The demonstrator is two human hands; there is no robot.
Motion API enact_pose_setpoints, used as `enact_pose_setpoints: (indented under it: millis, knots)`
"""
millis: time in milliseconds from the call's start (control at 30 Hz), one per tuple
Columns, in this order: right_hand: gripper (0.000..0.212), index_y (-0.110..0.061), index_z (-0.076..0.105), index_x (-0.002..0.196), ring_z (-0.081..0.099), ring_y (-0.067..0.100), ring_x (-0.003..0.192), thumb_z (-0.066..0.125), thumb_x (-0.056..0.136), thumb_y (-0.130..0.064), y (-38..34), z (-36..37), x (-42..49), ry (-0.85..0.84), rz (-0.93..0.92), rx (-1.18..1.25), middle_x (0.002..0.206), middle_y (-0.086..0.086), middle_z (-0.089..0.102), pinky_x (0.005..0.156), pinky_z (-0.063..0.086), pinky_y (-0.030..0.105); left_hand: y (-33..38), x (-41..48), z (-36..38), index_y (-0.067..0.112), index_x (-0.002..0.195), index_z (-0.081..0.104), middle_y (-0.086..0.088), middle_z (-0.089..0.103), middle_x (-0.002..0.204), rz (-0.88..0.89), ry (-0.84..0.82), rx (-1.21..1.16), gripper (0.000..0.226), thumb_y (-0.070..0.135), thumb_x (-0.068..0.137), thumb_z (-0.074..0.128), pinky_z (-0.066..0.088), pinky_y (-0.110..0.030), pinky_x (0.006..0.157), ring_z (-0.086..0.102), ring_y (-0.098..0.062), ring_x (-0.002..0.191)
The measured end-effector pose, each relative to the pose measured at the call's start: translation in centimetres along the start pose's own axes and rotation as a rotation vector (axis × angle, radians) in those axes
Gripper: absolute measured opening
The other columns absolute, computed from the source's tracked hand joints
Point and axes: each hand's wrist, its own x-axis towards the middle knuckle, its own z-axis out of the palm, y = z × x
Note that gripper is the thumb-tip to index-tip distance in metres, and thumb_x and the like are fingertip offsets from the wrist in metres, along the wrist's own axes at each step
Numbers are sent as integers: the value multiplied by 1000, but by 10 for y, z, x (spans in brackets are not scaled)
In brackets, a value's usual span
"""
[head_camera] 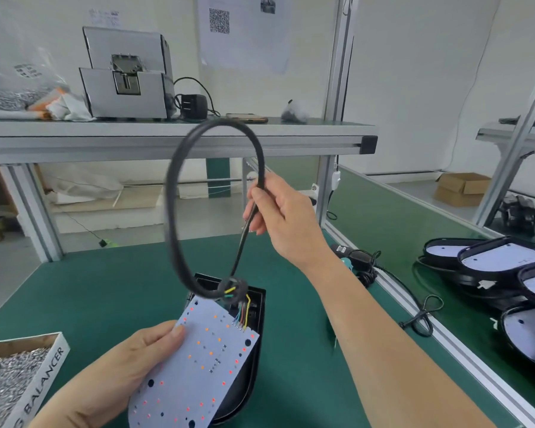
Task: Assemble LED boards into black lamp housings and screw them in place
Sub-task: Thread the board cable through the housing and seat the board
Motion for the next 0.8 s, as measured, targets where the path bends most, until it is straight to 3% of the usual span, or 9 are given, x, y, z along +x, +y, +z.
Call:
enact_pose_setpoints:
  millis: [133, 233, 300, 400, 467, 533, 633, 800]
  knots:
    - [17, -16, 56, 97, 66, 16, 64, 43, 107, -13, -7, 13, -1, 73, -7, 96, 80, 4, 68, 62, 56, 28, 1, 5, 1, 21, 135, 61, -13, 62, 137, 26, 10, 104, 43, 43, 100, 50, 50, -45, 105, 59, -34, 127]
    - [16, -13, 56, 96, 68, 16, 62, 44, 106, -12, -7, 12, 1, -27, 10, 54, 74, -5, 67, 59, 54, 24, 4, 5, -2, 21, 134, 61, -12, 64, 135, 33, 16, 155, 44, 45, 99, 50, 53, -41, 101, 62, -32, 124]
    - [17, -9, 57, 95, 68, 18, 61, 44, 106, -12, -8, 6, 4, -105, 79, 35, 70, -6, 67, 56, 53, 23, 2, 4, -5, 20, 136, 60, -14, 62, 137, 33, -8, 91, 42, 42, 102, 47, 54, -39, 99, 61, -34, 125]
    - [21, -14, 56, 91, 65, 14, 54, 44, 107, -14, -9, -1, 6, 7, 184, 44, 72, 5, 69, 52, 50, 20, -3, -1, -9, 16, 136, 61, -19, 58, 141, 28, -3, -106, 40, 34, 104, 44, 54, -43, 97, 58, -39, 127]
    - [22, -18, 57, 89, 64, 13, 52, 44, 107, -15, -10, -1, 6, 74, 199, 32, 73, 8, 69, 50, 50, 20, -5, -4, -10, 12, 134, 62, -22, 57, 141, 45, 22, -198, 42, 35, 99, 54, 54, -45, 96, 57, -42, 126]
    - [21, -15, 58, 91, 65, 14, 52, 45, 107, -14, -11, 0, 5, 124, 181, 48, 74, 10, 69, 50, 52, 22, -6, -6, -10, 12, 133, 62, -21, 58, 140, 71, 48, -223, 47, 36, 93, 59, 55, -44, 95, 58, -40, 126]
    - [18, -10, 58, 93, 68, 19, 57, 46, 107, -12, -15, 3, 3, 144, 125, 130, 78, 12, 69, 55, 55, 27, -10, -4, -6, 12, 131, 65, -19, 59, 139, 126, 134, -220, 41, 36, 101, 51, 57, -40, 91, 60, -36, 124]
    - [15, -11, 59, 98, 70, 20, 62, 47, 107, -13, -18, 9, -2, 126, 26, 161, 82, 12, 69, 58, 55, 25, -17, 1, -2, 10, 121, 72, -19, 66, 130, 139, 298, -375, 48, 40, 89, 52, 61, -39, 81, 69, -31, 111]
